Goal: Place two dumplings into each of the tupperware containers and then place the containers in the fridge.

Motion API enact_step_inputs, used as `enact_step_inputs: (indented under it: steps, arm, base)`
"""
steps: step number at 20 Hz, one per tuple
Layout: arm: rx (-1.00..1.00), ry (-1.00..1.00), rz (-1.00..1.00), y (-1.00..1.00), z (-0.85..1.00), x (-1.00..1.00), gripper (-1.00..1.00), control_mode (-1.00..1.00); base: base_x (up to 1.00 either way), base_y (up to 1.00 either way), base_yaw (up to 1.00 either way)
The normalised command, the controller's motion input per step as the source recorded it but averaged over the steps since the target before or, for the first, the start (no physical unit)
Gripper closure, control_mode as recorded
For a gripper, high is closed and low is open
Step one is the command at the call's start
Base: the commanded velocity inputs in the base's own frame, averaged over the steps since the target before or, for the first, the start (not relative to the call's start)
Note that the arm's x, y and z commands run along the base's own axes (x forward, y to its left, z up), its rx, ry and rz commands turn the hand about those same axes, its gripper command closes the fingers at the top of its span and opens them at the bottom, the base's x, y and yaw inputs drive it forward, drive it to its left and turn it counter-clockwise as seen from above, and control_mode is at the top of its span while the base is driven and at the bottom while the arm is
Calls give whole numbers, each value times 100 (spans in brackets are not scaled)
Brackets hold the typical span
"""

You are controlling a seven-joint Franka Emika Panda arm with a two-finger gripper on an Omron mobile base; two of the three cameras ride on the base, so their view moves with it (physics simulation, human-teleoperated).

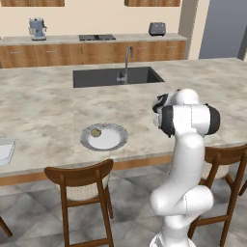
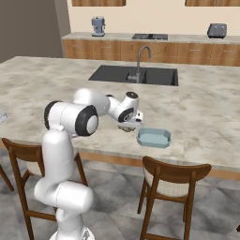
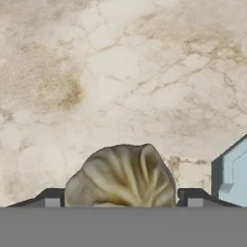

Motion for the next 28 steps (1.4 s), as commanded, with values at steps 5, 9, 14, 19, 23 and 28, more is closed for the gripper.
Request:
enact_step_inputs:
  steps: [5,9,14,19,23,28]
  arm:
    - [-1,13,-1,-82,0,0,100,-100]
    - [0,6,0,-64,-7,17,100,-100]
    - [0,2,1,-40,-21,0,100,-100]
    - [0,0,1,-43,-32,6,100,-100]
    - [0,0,1,-12,-28,4,-100,-100]
    - [0,0,0,0,-1,-1,-100,-100]
  base:
    - [0,0,0]
    - [0,0,0]
    - [0,0,0]
    - [0,0,0]
    - [0,0,0]
    - [0,0,0]
